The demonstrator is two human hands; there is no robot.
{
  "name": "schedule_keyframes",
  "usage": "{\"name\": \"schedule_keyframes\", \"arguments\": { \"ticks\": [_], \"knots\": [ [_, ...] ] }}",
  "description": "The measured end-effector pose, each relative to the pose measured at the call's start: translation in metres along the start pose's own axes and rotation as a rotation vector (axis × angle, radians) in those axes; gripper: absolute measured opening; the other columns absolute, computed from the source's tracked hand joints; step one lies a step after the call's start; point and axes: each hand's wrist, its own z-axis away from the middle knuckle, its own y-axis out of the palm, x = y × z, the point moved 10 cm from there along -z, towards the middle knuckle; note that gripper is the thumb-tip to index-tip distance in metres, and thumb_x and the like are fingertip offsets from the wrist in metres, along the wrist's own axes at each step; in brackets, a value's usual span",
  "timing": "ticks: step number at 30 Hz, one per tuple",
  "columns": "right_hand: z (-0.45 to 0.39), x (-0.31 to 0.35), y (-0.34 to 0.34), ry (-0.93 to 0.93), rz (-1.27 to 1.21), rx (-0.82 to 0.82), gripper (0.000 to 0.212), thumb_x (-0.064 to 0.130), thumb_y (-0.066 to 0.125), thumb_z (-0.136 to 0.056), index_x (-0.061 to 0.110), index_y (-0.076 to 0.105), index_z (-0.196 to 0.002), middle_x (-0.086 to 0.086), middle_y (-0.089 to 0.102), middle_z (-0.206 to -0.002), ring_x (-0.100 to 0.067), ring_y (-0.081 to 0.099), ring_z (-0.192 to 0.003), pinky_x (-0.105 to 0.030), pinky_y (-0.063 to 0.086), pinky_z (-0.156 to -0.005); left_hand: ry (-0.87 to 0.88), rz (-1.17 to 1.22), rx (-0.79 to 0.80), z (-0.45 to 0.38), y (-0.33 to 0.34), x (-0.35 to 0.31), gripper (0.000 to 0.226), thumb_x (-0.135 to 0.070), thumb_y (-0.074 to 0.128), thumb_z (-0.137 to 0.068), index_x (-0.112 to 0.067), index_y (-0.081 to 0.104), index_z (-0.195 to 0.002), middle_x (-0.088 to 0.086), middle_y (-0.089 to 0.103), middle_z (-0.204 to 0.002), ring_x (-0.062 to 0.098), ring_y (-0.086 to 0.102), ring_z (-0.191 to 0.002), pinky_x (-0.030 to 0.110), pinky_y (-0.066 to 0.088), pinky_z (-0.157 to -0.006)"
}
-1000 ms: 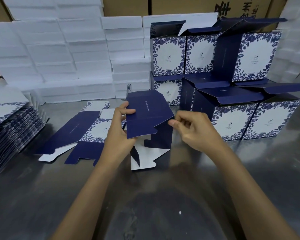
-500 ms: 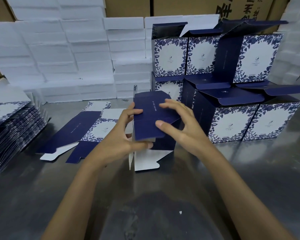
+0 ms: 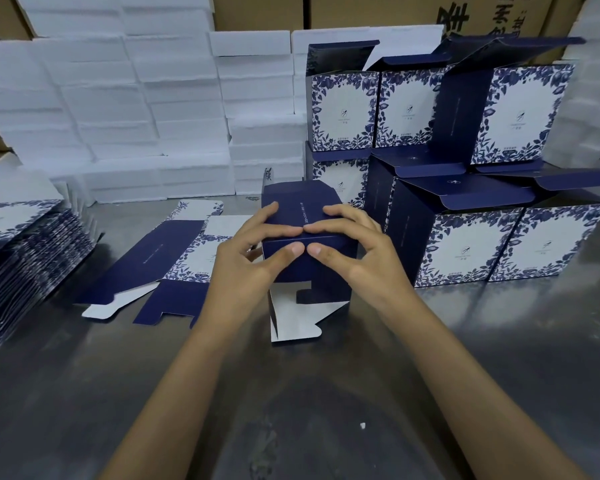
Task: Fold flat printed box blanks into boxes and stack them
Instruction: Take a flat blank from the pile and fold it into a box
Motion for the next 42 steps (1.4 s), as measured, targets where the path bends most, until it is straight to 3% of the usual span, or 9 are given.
{"name": "schedule_keyframes", "arguments": {
  "ticks": [9,15,18,22,27,31,34,38,42],
  "knots": [
    [-0.002,-0.004,-0.001,-0.013,-0.057,-0.106,0.015,0.009,0.083,-0.081,0.021,0.077,-0.089,0.002,0.067,-0.116,-0.014,0.047,-0.129,-0.006,0.028,-0.102,0.007,0.044,-0.063,0.001,0.001,0.001,0.015,-0.012,0.079,-0.082,-0.023,0.08,-0.094,-0.013,0.065,-0.13,-0.001,0.055,-0.125,0.044,0.045,-0.108],
    [-0.003,-0.007,-0.003,0.013,-0.093,-0.026,0.021,0.008,0.08,-0.084,0.023,0.078,-0.099,0.005,0.064,-0.128,-0.015,0.044,-0.137,-0.035,0.03,-0.119,-0.007,-0.01,-0.012,-0.002,-0.005,0.001,0.026,-0.015,0.08,-0.082,-0.032,0.078,-0.101,-0.015,0.051,-0.147,-0.016,0.044,-0.127,0.015,0.044,-0.101],
    [-0.004,-0.006,-0.006,0.009,-0.069,-0.068,0.018,0.005,0.079,-0.084,0.015,0.08,-0.099,0.002,0.067,-0.123,-0.019,0.045,-0.137,-0.04,0.031,-0.118,0.003,0.001,-0.039,0.0,-0.005,-0.001,0.024,-0.011,0.078,-0.083,-0.031,0.078,-0.095,-0.012,0.053,-0.146,-0.014,0.048,-0.126,0.023,0.046,-0.102],
    [-0.002,-0.011,-0.004,0.049,-0.137,-0.006,0.024,0.006,0.076,-0.087,0.015,0.079,-0.109,0.007,0.06,-0.138,-0.006,0.044,-0.138,-0.033,0.034,-0.118,-0.021,0.015,-0.031,0.001,-0.003,0.001,0.027,-0.011,0.077,-0.084,-0.032,0.076,-0.1,-0.013,0.044,-0.152,-0.021,0.042,-0.126,0.032,0.046,-0.107],
    [-0.001,-0.011,-0.007,0.06,-0.149,-0.012,0.02,0.005,0.074,-0.089,0.013,0.079,-0.106,0.012,0.058,-0.141,0.003,0.047,-0.135,-0.015,0.036,-0.108,0.017,0.009,-0.054,0.002,-0.004,-0.004,0.025,-0.007,0.076,-0.085,-0.028,0.077,-0.099,-0.008,0.042,-0.154,-0.028,0.039,-0.121,-0.002,0.037,-0.09],
    [-0.001,-0.02,-0.002,0.113,-0.274,0.043,0.049,0.017,0.077,-0.088,0.03,0.065,-0.134,0.018,0.043,-0.156,0.01,0.036,-0.141,-0.014,0.037,-0.11,0.015,0.0,-0.09,0.002,-0.008,-0.003,0.026,-0.01,0.074,-0.088,-0.03,0.076,-0.103,-0.009,0.051,-0.148,-0.014,0.044,-0.129,0.014,0.044,-0.102],
    [0.0,-0.046,-0.009,0.291,-0.426,-0.028,0.089,0.05,0.08,-0.077,0.038,0.037,-0.153,0.016,0.035,-0.161,0.002,0.035,-0.144,-0.026,0.035,-0.116,0.039,-0.038,-0.178,-0.001,-0.025,-0.007,0.026,-0.01,0.07,-0.091,-0.032,0.074,-0.105,-0.009,0.063,-0.134,-0.007,0.053,-0.124,0.011,0.046,-0.094],
    [0.009,-0.085,0.0,0.606,-0.475,-0.023,0.048,0.052,0.052,-0.1,0.021,0.057,-0.137,-0.004,0.063,-0.137,-0.018,0.065,-0.113,-0.04,0.051,-0.103,0.046,-0.047,-0.308,0.0,-0.043,-0.008,0.026,-0.013,0.063,-0.096,-0.033,0.07,-0.111,-0.014,0.069,-0.118,0.004,0.062,-0.113,0.021,0.049,-0.097],
    [0.013,-0.075,0.031,0.571,-0.533,0.176,0.028,0.026,0.045,-0.106,0.023,0.066,-0.124,0.0,0.075,-0.112,-0.018,0.071,-0.093,-0.041,0.055,-0.099,0.022,-0.02,-0.369,0.006,-0.034,-0.005,0.022,-0.018,0.051,-0.102,-0.031,0.055,-0.12,-0.007,0.056,-0.131,0.008,0.059,-0.115,0.013,0.047,-0.089]
  ]
}}
